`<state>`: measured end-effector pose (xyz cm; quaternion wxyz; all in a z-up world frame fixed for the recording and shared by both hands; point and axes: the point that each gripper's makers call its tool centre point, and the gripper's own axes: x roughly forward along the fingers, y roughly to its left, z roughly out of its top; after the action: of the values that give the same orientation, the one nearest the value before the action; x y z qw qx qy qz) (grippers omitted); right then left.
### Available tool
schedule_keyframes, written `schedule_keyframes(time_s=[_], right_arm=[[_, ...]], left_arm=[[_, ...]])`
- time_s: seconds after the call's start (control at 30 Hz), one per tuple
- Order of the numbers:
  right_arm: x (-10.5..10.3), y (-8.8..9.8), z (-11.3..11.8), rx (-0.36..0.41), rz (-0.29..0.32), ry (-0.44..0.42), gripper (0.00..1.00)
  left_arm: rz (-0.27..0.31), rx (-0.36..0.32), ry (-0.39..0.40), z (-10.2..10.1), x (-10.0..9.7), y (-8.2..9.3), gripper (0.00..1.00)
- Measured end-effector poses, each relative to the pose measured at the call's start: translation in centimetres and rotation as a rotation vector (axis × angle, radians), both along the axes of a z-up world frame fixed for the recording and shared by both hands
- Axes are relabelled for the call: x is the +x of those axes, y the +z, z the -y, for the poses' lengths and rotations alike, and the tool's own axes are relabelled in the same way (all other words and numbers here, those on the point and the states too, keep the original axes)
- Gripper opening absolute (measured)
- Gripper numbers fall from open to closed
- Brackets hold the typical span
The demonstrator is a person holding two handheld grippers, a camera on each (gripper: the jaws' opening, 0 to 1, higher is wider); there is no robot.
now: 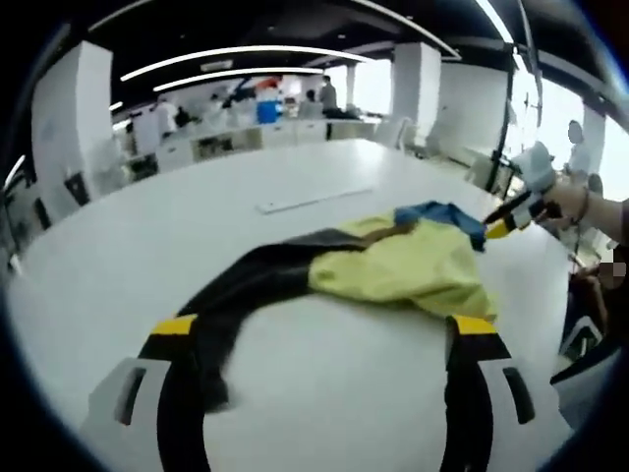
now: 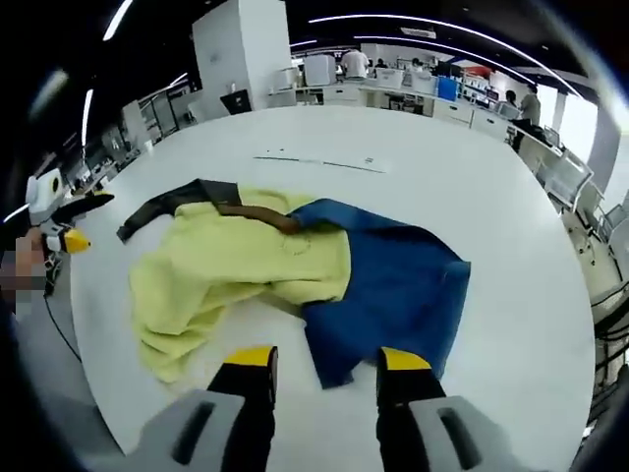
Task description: Fold the garment on the visible template until the final outline fits inside the template.
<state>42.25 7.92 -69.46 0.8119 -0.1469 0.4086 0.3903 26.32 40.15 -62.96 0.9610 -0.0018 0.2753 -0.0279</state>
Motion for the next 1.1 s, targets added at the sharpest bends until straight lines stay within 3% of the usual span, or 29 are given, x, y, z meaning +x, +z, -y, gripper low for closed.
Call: schedule_keyframes(time_s=[0.27, 0.57, 1.1], right_arm=[[0.1, -1.0, 0.8, 0.026, -0.009, -0.050, 0.19], [0.2, -1.4, 0.8, 0.048, -0.004, -0.039, 0.00], [0.6, 0.5, 2.8, 0.048, 0.032, -0.046, 0.00]], left_arm=[[0.009, -0.003, 0.001, 0.4, -0.4, 0.3, 0.97], [-0.003, 0.007, 0.005, 0.2, -1.0, -0.1, 0.96], [-0.005, 0.004, -0.007, 0.7, -1.4, -0.1, 0.96]])
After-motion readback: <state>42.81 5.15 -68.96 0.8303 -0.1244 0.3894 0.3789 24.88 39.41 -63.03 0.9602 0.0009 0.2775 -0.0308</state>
